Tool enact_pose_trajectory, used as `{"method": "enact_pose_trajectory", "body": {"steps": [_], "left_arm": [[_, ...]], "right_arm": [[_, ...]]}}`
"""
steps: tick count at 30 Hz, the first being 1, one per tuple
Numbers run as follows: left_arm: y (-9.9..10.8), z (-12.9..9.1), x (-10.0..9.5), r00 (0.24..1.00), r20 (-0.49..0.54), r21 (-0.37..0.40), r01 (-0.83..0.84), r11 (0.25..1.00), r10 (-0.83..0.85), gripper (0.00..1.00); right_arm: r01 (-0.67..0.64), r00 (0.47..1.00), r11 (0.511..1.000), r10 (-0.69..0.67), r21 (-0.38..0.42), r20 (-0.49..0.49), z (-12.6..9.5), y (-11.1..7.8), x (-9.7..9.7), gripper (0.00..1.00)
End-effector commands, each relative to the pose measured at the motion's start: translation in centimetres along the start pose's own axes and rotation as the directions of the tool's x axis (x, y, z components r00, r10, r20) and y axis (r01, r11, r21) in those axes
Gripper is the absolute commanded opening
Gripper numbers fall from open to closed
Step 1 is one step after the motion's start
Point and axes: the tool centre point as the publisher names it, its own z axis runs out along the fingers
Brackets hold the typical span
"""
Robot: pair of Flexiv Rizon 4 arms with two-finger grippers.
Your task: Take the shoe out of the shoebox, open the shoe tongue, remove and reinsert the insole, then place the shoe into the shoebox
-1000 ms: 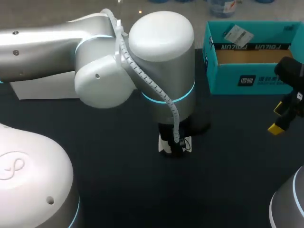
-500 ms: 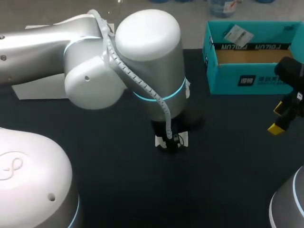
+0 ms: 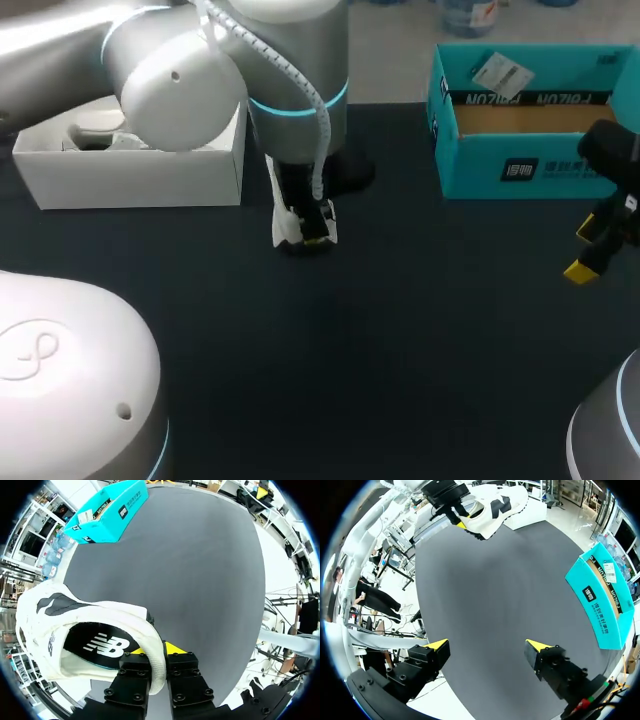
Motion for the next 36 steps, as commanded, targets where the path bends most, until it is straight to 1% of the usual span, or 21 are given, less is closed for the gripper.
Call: {"method": "enact_pose_trajectory", "body": {"steps": [1,2,4,5,10,11,12,13,16,17,19,21,24,30,32,34,36], "left_arm": [[1.8,-0.9,-4.5,0.999,-0.05,-0.002,0.009,1.0,-0.009,0.0],[2.3,-1.0,-5.3,0.999,-0.045,-0.001,0.03,1.0,-0.03,0.0],[3.0,-1.2,-7.1,0.997,-0.077,-0.017,-0.002,1.0,0.001,0.0],[3.3,-1.2,-7.8,0.997,-0.063,-0.037,0.035,0.999,-0.038,0.0],[5.2,-1.4,-11.4,0.995,-0.072,-0.067,0.066,0.996,-0.071,0.0],[5.4,-1.4,-12.0,0.994,-0.061,-0.087,0.085,0.993,-0.091,0.0],[5.6,-1.4,-12.7,0.994,-0.065,-0.083,0.086,0.993,-0.092,0.0],[5.9,-1.5,-13.2,0.993,-0.078,-0.076,0.084,0.994,-0.09,0.0],[6.7,-1.8,-14.8,0.992,-0.088,-0.079,0.085,0.993,-0.092,0.0],[6.9,-1.9,-15.3,0.991,-0.08,-0.091,0.097,0.991,-0.104,0.0],[7.4,-2.1,-16.3,0.991,-0.095,-0.085,0.09,0.992,-0.098,0.0],[7.9,-2.3,-17.3,0.989,-0.08,-0.106,0.116,0.988,-0.124,0.0],[8.6,-2.9,-19.1,0.985,-0.084,-0.108,0.142,0.984,-0.152,0.0],[9.6,-3.4,-23.2,0.973,-0.107,-0.114,0.193,0.975,-0.205,0.0],[9.7,-3.3,-24.8,0.966,-0.114,-0.121,0.22,0.968,-0.234,0.0],[9.7,-3.1,-25.9,0.959,-0.113,-0.148,0.242,0.959,-0.259,0.0],[9.9,-3.0,-27.4,0.952,-0.122,-0.148,0.261,0.954,-0.28,0.0]], "right_arm": [[-0.001,1.0,1.0,0.001,0.004,-0.001,0.1,0.1,-0.1,1.0],[-0.001,1.0,1.0,0.001,0.004,-0.001,0.1,0.1,-0.1,1.0],[-0.001,1.0,1.0,0.001,0.004,-0.001,0.1,0.1,-0.1,1.0],[-0.001,1.0,1.0,0.001,0.004,-0.001,0.1,0.1,-0.1,1.0],[-0.001,1.0,1.0,0.001,0.004,-0.001,0.1,0.1,-0.1,1.0],[-0.001,1.0,1.0,0.001,0.004,-0.001,0.1,0.1,-0.1,1.0],[-0.001,1.0,1.0,0.001,0.004,-0.001,0.1,0.1,-0.1,1.0],[-0.001,1.0,1.0,0.001,0.004,-0.001,0.1,0.1,-0.1,1.0],[-0.001,1.0,1.0,0.001,0.004,-0.001,0.1,0.1,-0.1,1.0],[-0.001,1.0,1.0,0.001,0.004,-0.001,0.1,0.1,-0.1,1.0],[-0.001,1.0,1.0,0.001,0.004,-0.001,0.1,0.1,-0.1,1.0],[-0.001,1.0,1.0,0.001,0.004,-0.001,0.1,0.1,-0.1,1.0],[-0.001,1.0,1.0,0.001,0.004,-0.001,0.1,0.1,-0.1,1.0],[-0.001,1.0,1.0,0.001,0.004,-0.001,0.1,0.1,-0.1,1.0],[-0.001,1.0,1.0,0.001,0.004,-0.001,0.1,0.1,-0.1,1.0],[-0.001,1.0,1.0,0.001,0.004,-0.001,0.1,0.1,-0.1,1.0],[-0.001,1.0,1.0,0.001,0.004,-0.001,0.1,0.1,-0.1,1.0]]}}
